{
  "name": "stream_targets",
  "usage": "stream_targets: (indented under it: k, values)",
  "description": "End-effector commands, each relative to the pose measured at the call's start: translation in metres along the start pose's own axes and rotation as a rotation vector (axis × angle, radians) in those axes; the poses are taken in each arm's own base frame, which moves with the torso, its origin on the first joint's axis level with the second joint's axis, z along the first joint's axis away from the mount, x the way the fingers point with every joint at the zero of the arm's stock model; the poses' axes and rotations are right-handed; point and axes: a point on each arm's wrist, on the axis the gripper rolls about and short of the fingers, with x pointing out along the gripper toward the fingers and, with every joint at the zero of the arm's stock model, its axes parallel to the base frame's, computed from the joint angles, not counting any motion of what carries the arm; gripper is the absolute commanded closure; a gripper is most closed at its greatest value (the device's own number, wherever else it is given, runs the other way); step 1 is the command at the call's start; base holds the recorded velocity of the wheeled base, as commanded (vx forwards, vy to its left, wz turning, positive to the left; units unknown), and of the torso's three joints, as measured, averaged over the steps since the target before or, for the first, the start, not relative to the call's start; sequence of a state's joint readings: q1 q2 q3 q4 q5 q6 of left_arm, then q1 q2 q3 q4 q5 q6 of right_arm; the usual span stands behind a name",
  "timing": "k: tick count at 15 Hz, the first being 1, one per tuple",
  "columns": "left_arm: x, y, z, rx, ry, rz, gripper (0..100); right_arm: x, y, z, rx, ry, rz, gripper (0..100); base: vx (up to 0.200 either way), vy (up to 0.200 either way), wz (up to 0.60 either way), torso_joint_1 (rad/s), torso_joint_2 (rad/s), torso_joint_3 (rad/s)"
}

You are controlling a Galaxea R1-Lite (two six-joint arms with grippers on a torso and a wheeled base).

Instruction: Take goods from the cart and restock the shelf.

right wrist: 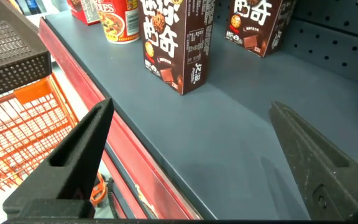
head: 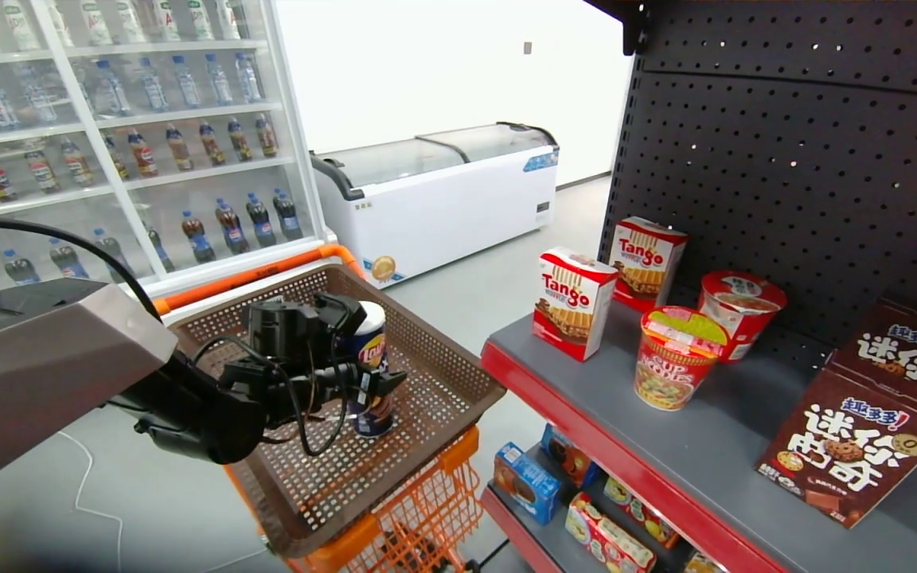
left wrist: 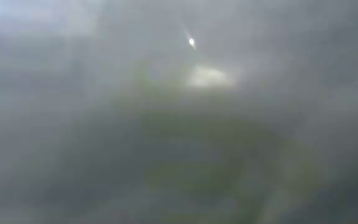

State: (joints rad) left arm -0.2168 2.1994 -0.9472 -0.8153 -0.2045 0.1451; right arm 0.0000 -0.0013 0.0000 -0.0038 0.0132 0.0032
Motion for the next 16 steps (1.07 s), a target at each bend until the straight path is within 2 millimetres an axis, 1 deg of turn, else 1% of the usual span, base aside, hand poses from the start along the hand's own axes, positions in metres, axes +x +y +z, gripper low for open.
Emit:
stream_targets:
  k: [1,3,5,7,8,9,10,11,12,13,14,15,16]
  values:
    - [0.003,-0.001,0.003,0.003,-0.007,0.02,100,0.0,0.0,0.0,0.0,0.001,0.001,0,0.0,0.0,0.0,0.0,0.0,0.0]
    - [0.002,0.0,0.004,0.004,-0.007,0.051,100,0.0,0.0,0.0,0.0,0.001,0.001,0,0.0,0.0,0.0,0.0,0.0,0.0]
    - [-0.018,-0.003,0.026,0.001,-0.063,0.093,100,0.0,0.0,0.0,0.0,0.001,0.001,0,0.0,0.0,0.0,0.0,0.0,0.0]
    - [-0.038,-0.002,0.044,-0.005,-0.109,0.146,100,0.0,0.0,0.0,0.0,0.001,0.001,0,0.0,0.0,0.0,0.0,0.0,0.0]
    - [-0.056,-0.003,0.058,-0.01,-0.15,0.164,100,0.0,0.0,0.0,0.0,0.001,0.001,0,0.0,0.0,0.0,0.0,0.0,0.0]
    - [-0.069,-0.005,0.069,-0.031,-0.184,0.167,100,0.0,0.0,0.0,0.0,0.001,0.001,0,0.0,0.0,0.0,0.0,0.0,0.0]
    - [-0.085,-0.005,0.085,-0.067,-0.237,0.177,100,0.0,0.0,0.0,0.0,0.001,0.001,0,0.0,0.0,0.0,0.0,0.0,0.0]
    - [-0.096,-0.006,0.093,-0.079,-0.254,0.19,100,0.0,0.0,0.0,0.0,0.001,0.001,0,0.0,0.0,0.0,0.0,0.0,0.0]
    - [-0.117,-0.008,0.102,-0.082,-0.259,0.2,100,0.0,0.0,0.0,0.0,0.001,0.001,0,0.0,0.0,0.0,0.0,0.0,0.0]
    - [-0.126,-0.01,0.104,-0.081,-0.258,0.197,100,0.0,0.0,0.0,0.0,0.001,0.001,0,0.0,0.0,0.0,0.0,0.0,0.0]
    - [-0.153,-0.013,0.105,-0.085,-0.249,0.196,100,0.0,0.0,0.0,0.0,0.001,0.001,0,0.0,0.0,0.0,0.0,0.0,0.0]
    - [-0.175,-0.017,0.105,-0.084,-0.257,0.193,100,0.0,0.0,0.0,0.0,0.002,0.001,0,0.0,0.0,0.0,0.0,0.0,0.0]
    - [-0.19,-0.02,0.102,-0.083,-0.26,0.195,100,0.0,0.0,0.0,0.0,0.001,0.001,0,0.0,0.0,0.0,0.0,0.0,0.0]
